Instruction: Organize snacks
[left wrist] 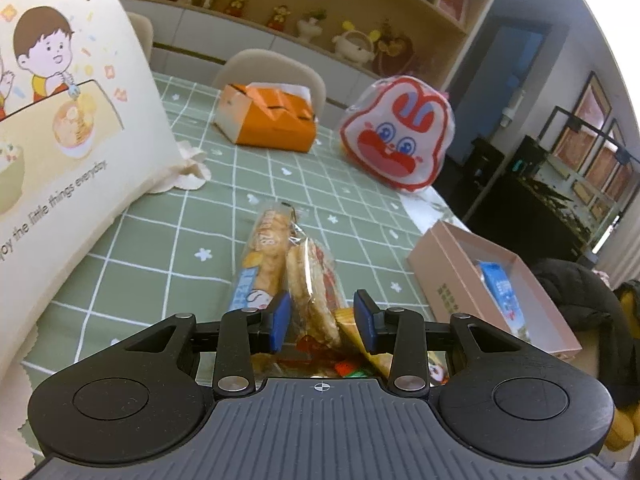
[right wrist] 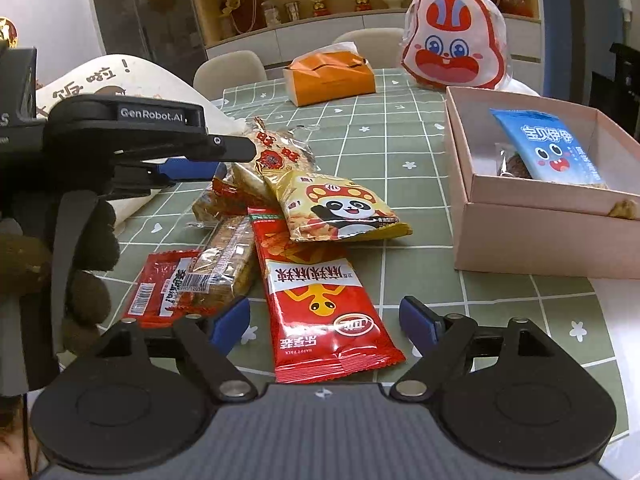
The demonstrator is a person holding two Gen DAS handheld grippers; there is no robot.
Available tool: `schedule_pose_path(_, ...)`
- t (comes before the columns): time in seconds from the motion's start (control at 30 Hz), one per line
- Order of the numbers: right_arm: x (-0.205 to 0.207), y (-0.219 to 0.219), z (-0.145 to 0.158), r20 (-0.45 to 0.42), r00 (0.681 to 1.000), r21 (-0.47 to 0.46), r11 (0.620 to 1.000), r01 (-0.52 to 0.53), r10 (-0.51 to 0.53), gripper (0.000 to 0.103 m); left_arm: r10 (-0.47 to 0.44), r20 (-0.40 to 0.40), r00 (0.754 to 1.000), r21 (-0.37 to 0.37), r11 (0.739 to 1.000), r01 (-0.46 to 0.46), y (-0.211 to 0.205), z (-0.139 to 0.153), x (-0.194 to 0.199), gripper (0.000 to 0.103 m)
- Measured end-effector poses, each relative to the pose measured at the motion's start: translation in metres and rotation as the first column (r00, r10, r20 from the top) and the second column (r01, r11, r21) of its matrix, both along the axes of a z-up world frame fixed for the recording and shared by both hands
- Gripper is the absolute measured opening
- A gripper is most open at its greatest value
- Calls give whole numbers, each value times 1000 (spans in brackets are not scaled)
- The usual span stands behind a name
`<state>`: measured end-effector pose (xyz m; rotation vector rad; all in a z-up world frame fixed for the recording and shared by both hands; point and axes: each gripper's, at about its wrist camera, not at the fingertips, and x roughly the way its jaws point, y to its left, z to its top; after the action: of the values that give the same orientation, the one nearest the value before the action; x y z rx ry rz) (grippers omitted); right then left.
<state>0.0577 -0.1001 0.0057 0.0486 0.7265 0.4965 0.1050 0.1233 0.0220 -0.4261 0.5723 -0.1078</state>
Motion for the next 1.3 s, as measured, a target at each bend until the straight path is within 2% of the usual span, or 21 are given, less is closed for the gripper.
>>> schedule_pose_path(0.17,0,-3,0,-2,1000,9,1000,16,-16,83,-3,37,999,-14,1000,4,2,5,-5,40)
schedule_pose_path(0.3,3,-7,0,-13,1000,32,999,16,-16,85,23,46,999,-27,999,-22,11,11,-29,40)
schedule_pose_path(0.4,3,-7,0,-12,1000,34,999,14,-14,85,73,0,997,-34,997,-73,19,9,-59,40)
schedule_pose_path(0.53,3,-9,0,-6,1000,43,999,19,-19,82,58,-50,997,-33,998,-60,15,5,-79,40)
schedule_pose_path(0.63,3,-10,0,-6,1000,47,998,31,-31,71,24,-75,997,17,1000,-23,-4,3,-74,40)
schedule_pose_path(0.7,2,-11,-1,-3,999,43,998,40,-40,65,-5,-86,996,103,995,14,-22,2,-64,40)
schedule_pose_path(0.73,2,-12,-1,-1,999,39,998,46,-46,64,1,-92,996,156,988,14,-31,2,-59,40)
schedule_pose_path(0.8,0,-14,-1,1,998,37,998,58,-58,64,3,-100,995,217,976,19,-43,0,-52,40)
schedule_pose_path(0.93,1,-19,-1,-7,997,53,996,76,-75,64,-58,-114,992,286,954,88,-63,-10,-39,47)
schedule_pose_path(1.0,2,-20,-1,-11,997,59,995,77,-76,64,-65,-100,993,318,943,94,-67,-13,-35,51)
schedule_pose_path(1.07,2,-19,-1,-10,997,59,995,79,-78,64,-47,-108,993,315,946,79,-66,-15,-35,59)
schedule_pose_path(1.13,2,-20,-1,-13,997,67,994,81,-80,64,-47,-117,992,291,953,79,-61,-15,-35,59)
schedule_pose_path(1.17,3,-21,-1,-16,997,73,994,81,-80,64,-55,-118,992,271,959,86,-58,-15,-37,54)
schedule_pose_path(1.2,3,-22,-1,-18,997,80,994,81,-80,64,-62,-113,992,252,964,89,-55,-15,-40,41)
schedule_pose_path(1.3,3,-23,-1,-23,997,90,993,80,-78,64,-63,-92,994,203,976,80,-45,-16,-60,38)
